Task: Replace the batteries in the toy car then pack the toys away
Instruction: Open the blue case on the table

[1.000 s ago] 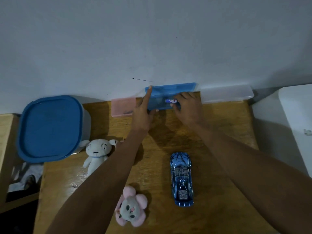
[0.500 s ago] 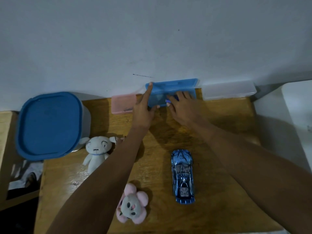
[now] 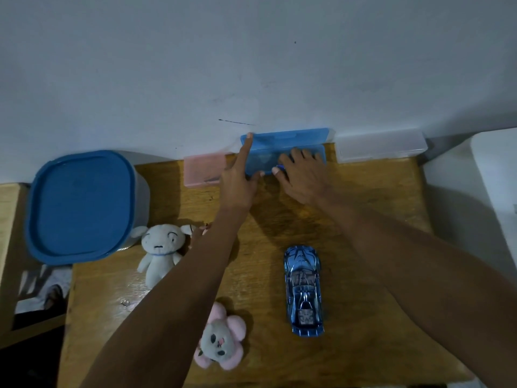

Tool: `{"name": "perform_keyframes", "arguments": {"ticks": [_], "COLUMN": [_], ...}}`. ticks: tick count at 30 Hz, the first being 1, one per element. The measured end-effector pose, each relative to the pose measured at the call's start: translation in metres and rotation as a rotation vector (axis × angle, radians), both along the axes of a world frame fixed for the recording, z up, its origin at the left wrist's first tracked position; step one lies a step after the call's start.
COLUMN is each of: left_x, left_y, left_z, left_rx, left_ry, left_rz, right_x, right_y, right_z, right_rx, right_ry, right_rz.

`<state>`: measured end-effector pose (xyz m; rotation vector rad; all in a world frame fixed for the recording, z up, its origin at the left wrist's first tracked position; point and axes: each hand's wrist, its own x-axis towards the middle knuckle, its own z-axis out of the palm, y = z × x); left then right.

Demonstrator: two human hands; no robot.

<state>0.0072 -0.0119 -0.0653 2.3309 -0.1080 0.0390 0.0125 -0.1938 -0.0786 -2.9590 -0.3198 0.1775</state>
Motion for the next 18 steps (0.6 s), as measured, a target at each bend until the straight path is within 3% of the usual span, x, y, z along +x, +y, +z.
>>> {"name": "perform_keyframes", "arguments": {"ticks": [6, 11, 18], "left_x": [0.001, 0.003, 0.003], "left_y": [0.000, 0.000, 0.002], "left_z": [0.001, 0.001, 0.000], "left_rx": [-0.029, -0.023, -0.035], "left_ry": [0.058, 0.067, 0.094], "left_rz": [0.002, -0.006, -0.015], "right_x": [0.010, 0.002, -0.040], "right_y": [-0.006, -0.014, -0.020], "right_z": [0.007, 0.017, -0.002], "right_rx": [0.119, 0.118, 0.062], "right_ry": [-0.039, -0.228, -0.172], "right_rz": [0.075, 0.175, 0.234]}}
